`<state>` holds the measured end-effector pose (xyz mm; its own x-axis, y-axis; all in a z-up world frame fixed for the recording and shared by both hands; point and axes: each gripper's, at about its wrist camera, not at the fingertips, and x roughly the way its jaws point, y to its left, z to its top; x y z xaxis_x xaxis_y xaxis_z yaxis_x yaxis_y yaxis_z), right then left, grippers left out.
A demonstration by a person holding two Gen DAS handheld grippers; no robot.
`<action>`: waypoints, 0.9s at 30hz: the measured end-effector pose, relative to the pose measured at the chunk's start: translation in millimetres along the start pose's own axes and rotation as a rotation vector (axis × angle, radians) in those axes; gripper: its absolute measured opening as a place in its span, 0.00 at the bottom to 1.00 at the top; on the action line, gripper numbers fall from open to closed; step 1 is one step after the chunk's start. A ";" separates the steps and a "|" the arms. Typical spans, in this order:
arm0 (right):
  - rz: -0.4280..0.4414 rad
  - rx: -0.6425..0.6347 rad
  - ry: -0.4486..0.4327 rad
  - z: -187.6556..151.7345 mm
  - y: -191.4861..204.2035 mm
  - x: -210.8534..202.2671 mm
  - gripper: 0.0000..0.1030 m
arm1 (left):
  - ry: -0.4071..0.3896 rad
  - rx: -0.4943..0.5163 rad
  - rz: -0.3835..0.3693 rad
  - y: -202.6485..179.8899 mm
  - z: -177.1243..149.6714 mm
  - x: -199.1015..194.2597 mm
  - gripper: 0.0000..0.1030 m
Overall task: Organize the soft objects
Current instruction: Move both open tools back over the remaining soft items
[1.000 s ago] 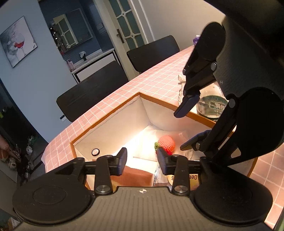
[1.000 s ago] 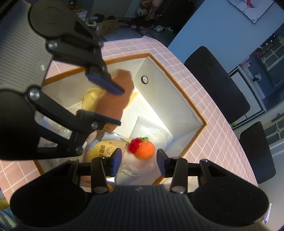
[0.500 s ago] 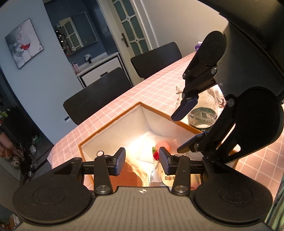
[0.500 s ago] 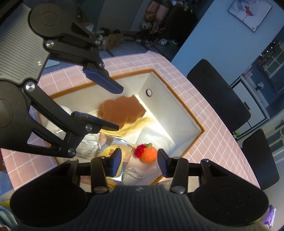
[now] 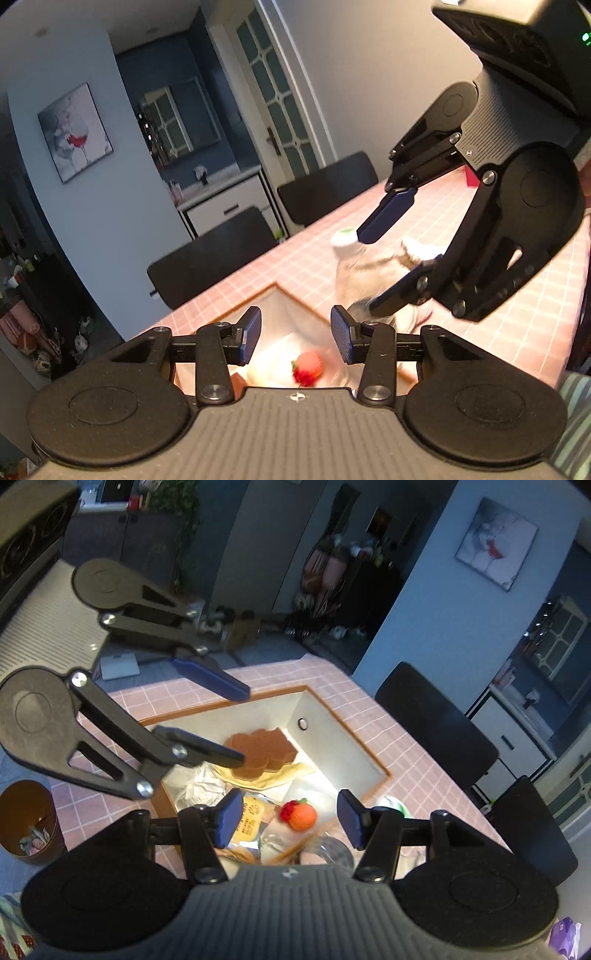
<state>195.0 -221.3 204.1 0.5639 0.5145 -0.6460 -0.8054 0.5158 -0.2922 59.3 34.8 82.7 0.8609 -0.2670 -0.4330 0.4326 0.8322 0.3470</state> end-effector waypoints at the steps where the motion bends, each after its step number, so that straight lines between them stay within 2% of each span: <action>1: -0.008 0.012 -0.007 -5.6 -4.3 -5.8 0.57 | -0.015 -0.009 0.000 -3.8 2.1 -1.8 0.49; 7: -0.044 0.127 -0.014 -48.6 -34.9 -27.8 0.60 | -0.075 -0.034 -0.046 -31.0 15.2 -4.8 0.49; 11: -0.064 0.224 -0.007 -79.5 -55.0 -35.5 0.60 | -0.081 -0.053 -0.076 -53.3 22.3 8.3 0.49; 16: -0.098 0.356 0.010 -118.3 -77.4 -32.2 0.65 | -0.083 -0.060 -0.111 -83.9 26.1 36.6 0.49; 21: -0.137 0.482 0.033 -153.0 -95.8 -17.0 0.67 | -0.049 -0.095 -0.108 -106.7 24.3 70.1 0.52; 23: -0.163 0.525 0.041 -166.9 -101.3 -5.0 0.70 | -0.021 -0.102 -0.081 -115.3 21.9 83.8 0.53; 25: -0.186 0.561 0.058 -181.4 -103.8 7.0 0.77 | 0.008 -0.116 -0.070 -123.0 18.7 95.0 0.54; 27: -0.187 0.574 0.097 -197.0 -110.1 24.1 0.77 | 0.032 -0.137 -0.065 -127.5 16.6 108.6 0.56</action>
<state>261.2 -400.6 81.8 0.6454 0.3291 -0.6893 -0.4524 0.8918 0.0023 102.1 -108.4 5.3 0.8223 -0.3091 -0.4777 0.4451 0.8724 0.2018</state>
